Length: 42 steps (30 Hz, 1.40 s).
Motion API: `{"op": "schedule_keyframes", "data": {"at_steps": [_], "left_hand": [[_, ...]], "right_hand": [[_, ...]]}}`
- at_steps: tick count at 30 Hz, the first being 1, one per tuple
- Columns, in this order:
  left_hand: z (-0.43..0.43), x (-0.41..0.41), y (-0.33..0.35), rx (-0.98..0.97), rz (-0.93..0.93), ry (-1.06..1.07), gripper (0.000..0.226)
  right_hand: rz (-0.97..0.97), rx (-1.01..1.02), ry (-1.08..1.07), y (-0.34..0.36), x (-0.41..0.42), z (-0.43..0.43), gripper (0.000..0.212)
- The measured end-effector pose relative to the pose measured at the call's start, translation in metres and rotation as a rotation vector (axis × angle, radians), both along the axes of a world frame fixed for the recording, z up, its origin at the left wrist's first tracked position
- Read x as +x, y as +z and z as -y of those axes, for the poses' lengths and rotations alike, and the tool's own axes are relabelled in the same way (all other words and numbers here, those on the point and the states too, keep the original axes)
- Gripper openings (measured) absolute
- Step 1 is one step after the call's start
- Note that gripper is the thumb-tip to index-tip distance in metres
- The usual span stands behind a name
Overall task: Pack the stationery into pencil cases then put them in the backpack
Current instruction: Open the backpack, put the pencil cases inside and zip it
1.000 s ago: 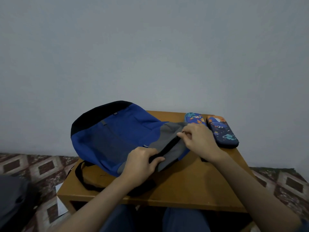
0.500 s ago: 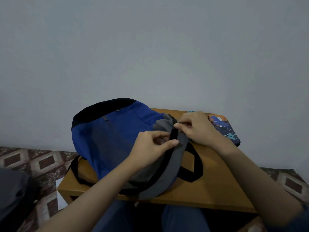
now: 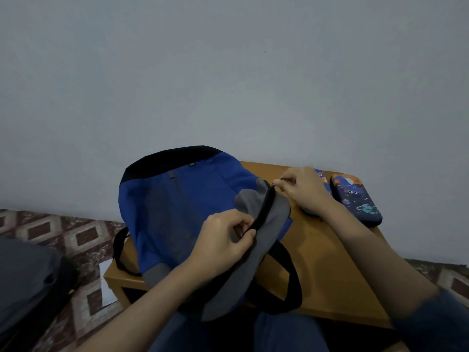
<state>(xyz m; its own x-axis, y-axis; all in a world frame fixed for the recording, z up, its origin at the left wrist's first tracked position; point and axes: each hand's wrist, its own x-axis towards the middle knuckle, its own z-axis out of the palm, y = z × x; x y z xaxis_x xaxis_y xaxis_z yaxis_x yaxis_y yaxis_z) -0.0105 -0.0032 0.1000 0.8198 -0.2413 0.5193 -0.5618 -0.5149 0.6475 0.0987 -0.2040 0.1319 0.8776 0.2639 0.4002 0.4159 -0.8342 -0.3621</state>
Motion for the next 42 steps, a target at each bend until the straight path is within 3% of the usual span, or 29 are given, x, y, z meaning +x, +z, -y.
{"op": "schedule_keyframes", "data": {"at_steps": [5,9,14,17,19,21,24,28,35,40,42], "left_hand": [[-0.009,-0.013,-0.001,-0.006,0.075,-0.07,0.016],[-0.011,-0.006,0.003,-0.039,0.026,-0.055,0.016],[0.016,0.022,0.02,-0.068,-0.048,0.052,0.002],[0.048,0.052,0.028,-0.067,-0.097,0.121,0.008],[0.071,0.068,0.031,-0.114,-0.133,0.154,0.01],[0.093,0.081,0.032,-0.164,-0.178,0.182,0.014],[0.116,0.086,0.029,-0.248,-0.278,0.183,0.022],[0.121,0.087,0.021,-0.29,-0.394,0.137,0.024],[0.085,0.115,0.038,-0.415,-0.401,0.222,0.019],[0.03,0.156,0.045,-0.43,-0.353,0.435,0.024],[0.008,0.169,0.033,-0.381,-0.357,0.493,0.024]], "right_hand": [[-0.06,-0.002,-0.158,-0.023,0.033,0.005,0.033],[-0.065,0.104,-0.187,-0.031,0.04,0.0,0.032],[-0.314,0.534,-0.131,-0.021,0.02,0.013,0.033],[-0.301,0.663,-0.2,-0.01,-0.002,0.027,0.04],[-0.233,0.624,-0.292,-0.006,-0.017,0.038,0.053],[-0.31,0.63,-0.377,-0.006,-0.038,0.044,0.062],[-0.511,0.862,-0.315,-0.014,-0.068,0.039,0.047],[-0.428,1.021,-0.276,-0.032,-0.074,0.045,0.032],[-0.474,1.068,-0.362,-0.031,-0.055,0.063,0.007],[-0.448,1.006,-0.551,-0.038,-0.052,0.103,0.018],[-0.487,0.976,-0.629,-0.046,-0.05,0.124,0.012]]}}
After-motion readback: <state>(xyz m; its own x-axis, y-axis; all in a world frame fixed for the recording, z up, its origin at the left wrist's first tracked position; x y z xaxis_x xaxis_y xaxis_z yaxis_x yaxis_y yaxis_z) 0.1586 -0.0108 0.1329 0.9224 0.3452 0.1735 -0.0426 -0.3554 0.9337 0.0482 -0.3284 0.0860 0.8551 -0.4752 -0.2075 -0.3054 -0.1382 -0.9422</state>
